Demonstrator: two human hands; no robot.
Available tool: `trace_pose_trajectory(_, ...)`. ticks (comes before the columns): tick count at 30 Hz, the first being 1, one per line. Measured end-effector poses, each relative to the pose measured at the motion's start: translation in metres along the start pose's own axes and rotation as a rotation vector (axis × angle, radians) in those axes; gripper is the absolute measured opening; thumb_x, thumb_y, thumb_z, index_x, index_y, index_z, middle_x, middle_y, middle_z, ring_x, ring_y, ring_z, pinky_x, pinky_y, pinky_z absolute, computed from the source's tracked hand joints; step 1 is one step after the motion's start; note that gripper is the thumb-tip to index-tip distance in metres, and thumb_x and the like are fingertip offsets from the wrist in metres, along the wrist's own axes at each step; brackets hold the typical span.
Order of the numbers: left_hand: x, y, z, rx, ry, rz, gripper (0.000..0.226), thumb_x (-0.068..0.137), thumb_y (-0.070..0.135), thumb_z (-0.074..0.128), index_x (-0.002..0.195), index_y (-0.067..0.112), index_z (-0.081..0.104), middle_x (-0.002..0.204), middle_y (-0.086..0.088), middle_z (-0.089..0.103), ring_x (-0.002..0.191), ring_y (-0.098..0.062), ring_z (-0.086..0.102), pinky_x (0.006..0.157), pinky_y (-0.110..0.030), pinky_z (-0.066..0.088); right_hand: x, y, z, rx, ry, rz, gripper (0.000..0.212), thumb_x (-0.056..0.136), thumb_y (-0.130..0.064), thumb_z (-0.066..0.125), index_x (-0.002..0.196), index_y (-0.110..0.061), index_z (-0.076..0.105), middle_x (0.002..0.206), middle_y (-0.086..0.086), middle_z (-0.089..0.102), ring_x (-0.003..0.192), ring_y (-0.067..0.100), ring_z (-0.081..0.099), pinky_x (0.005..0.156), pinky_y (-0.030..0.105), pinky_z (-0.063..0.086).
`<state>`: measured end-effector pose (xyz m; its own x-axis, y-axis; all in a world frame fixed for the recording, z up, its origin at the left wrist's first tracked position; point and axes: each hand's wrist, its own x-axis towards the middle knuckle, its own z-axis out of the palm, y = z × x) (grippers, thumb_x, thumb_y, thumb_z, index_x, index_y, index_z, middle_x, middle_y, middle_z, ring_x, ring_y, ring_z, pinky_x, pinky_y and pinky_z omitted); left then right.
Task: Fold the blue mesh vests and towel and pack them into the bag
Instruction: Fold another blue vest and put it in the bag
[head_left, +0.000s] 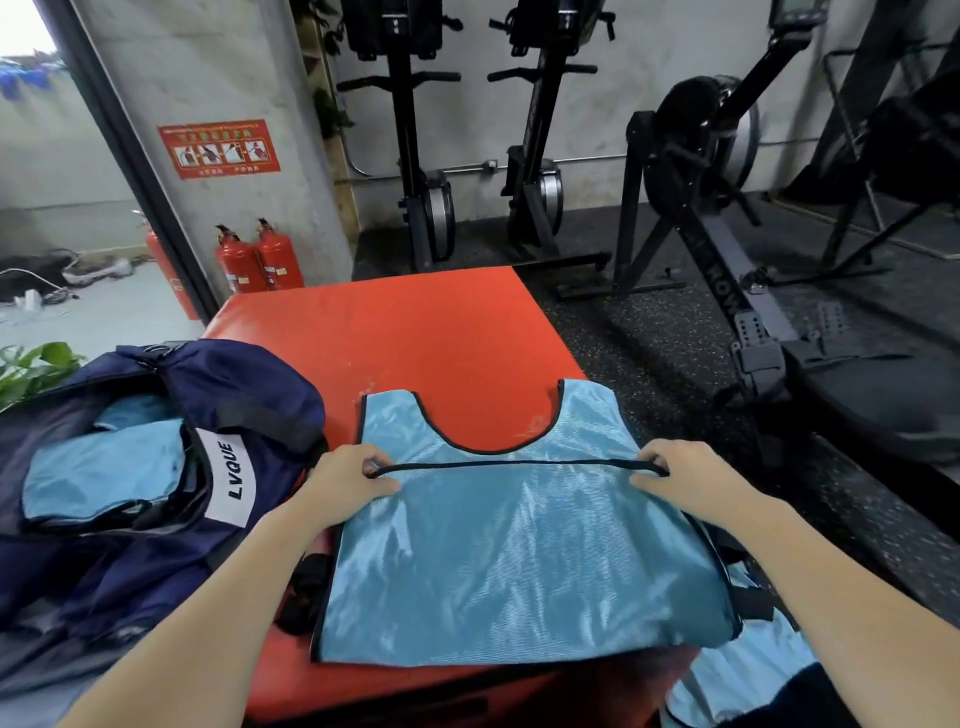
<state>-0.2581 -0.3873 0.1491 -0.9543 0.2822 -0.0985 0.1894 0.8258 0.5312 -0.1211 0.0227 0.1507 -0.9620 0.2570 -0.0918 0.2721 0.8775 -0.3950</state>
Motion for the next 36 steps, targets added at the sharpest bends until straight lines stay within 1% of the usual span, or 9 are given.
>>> trace_pose_trajectory(5, -0.005, 0.002, -0.009, -0.134, 0.011, 0.001, 0.017, 0.071, 0.031, 0.085, 0.074, 0.021, 0.07, 0.075, 0.0, 0.071, 0.067, -0.011, 0.061, 0.072, -0.031, 0.05, -0.003, 0.0, -0.007, 0.205, 0.119, 0.029, 0.01, 0.084, -0.026, 0.075, 0.079, -0.03, 0.068, 0.078, -0.009, 0.067, 0.078, 0.008, 0.063, 0.063, 0.015, 0.043)
trace_pose_trajectory(9, -0.011, 0.001, -0.031, -0.252, -0.041, 0.03, 0.016, 0.077, 0.025, 0.083, 0.08, 0.018, 0.069, 0.074, -0.001, 0.072, 0.066, -0.007, 0.06, 0.075, -0.03, 0.047, 0.004, 0.002, -0.025, 0.41, 0.192, 0.016, 0.008, 0.083, -0.023, 0.078, 0.083, -0.027, 0.071, 0.083, -0.004, 0.07, 0.082, 0.014, 0.064, 0.077, 0.027, 0.048)
trace_pose_trajectory(13, 0.004, 0.013, -0.042, -0.33, 0.223, 0.015, 0.011, 0.08, 0.024, 0.081, 0.082, 0.025, 0.07, 0.076, 0.012, 0.072, 0.076, -0.003, 0.063, 0.074, -0.025, 0.046, 0.032, -0.006, -0.033, 0.615, 0.294, -0.011, 0.009, 0.082, -0.023, 0.079, 0.085, -0.029, 0.072, 0.082, -0.004, 0.073, 0.078, 0.014, 0.065, 0.08, 0.032, 0.051)
trace_pose_trajectory(17, 0.028, 0.023, -0.028, -0.418, 0.361, -0.013, 0.017, 0.086, 0.016, 0.071, 0.094, 0.031, 0.069, 0.089, 0.011, 0.073, 0.088, -0.007, 0.066, 0.081, -0.023, 0.048, 0.065, -0.014, -0.014, 0.628, 0.347, 0.064, 0.009, 0.082, -0.025, 0.077, 0.084, -0.031, 0.07, 0.081, -0.008, 0.071, 0.078, 0.011, 0.066, 0.076, 0.028, 0.05)
trace_pose_trajectory(20, 0.037, 0.018, -0.016, -0.334, 0.289, -0.093, 0.023, 0.087, 0.017, 0.067, 0.106, 0.029, 0.064, 0.088, 0.011, 0.07, 0.084, -0.004, 0.064, 0.07, -0.015, 0.042, 0.074, -0.004, 0.01, 0.51, 0.23, 0.129, 0.012, 0.083, -0.024, 0.078, 0.084, -0.029, 0.068, 0.084, -0.006, 0.07, 0.088, 0.015, 0.067, 0.08, 0.027, 0.047)
trace_pose_trajectory(22, 0.037, 0.011, -0.01, -0.222, 0.217, -0.115, 0.026, 0.086, 0.022, 0.072, 0.108, 0.029, 0.061, 0.084, 0.011, 0.068, 0.078, -0.001, 0.062, 0.068, -0.019, 0.041, 0.075, 0.003, 0.017, 0.446, 0.19, 0.14, 0.01, 0.084, -0.023, 0.077, 0.084, -0.028, 0.069, 0.085, -0.005, 0.071, 0.09, 0.018, 0.067, 0.079, 0.028, 0.046)
trace_pose_trajectory(25, 0.037, 0.006, -0.008, -0.12, 0.195, -0.13, 0.018, 0.084, 0.026, 0.074, 0.098, 0.028, 0.062, 0.085, 0.01, 0.065, 0.079, -0.008, 0.06, 0.071, -0.023, 0.038, 0.075, 0.006, 0.015, 0.506, 0.187, 0.143, 0.014, 0.083, -0.023, 0.079, 0.075, -0.031, 0.07, 0.081, -0.006, 0.072, 0.085, 0.018, 0.068, 0.076, 0.031, 0.049)
trace_pose_trajectory(28, 0.037, 0.007, -0.012, -0.116, 0.241, -0.119, 0.013, 0.083, 0.029, 0.071, 0.074, 0.025, 0.062, 0.067, 0.009, 0.059, 0.072, -0.017, 0.057, 0.06, -0.025, 0.037, 0.076, 0.007, 0.015, 0.522, 0.189, 0.136, 0.006, 0.081, -0.027, 0.08, 0.079, -0.025, 0.075, 0.079, -0.004, 0.074, 0.083, 0.018, 0.069, 0.07, 0.03, 0.048)
trace_pose_trajectory(36, 0.06, 0.013, -0.027, -0.362, 0.478, -0.145, 0.005, 0.089, 0.03, 0.071, 0.092, 0.027, 0.068, 0.081, 0.012, 0.066, 0.091, -0.019, 0.062, 0.087, -0.037, 0.049, 0.112, -0.006, -0.007, 0.721, 0.408, 0.091, 0.009, 0.08, -0.035, 0.079, 0.088, -0.03, 0.075, 0.086, -0.011, 0.075, 0.084, 0.011, 0.069, 0.083, 0.034, 0.055)
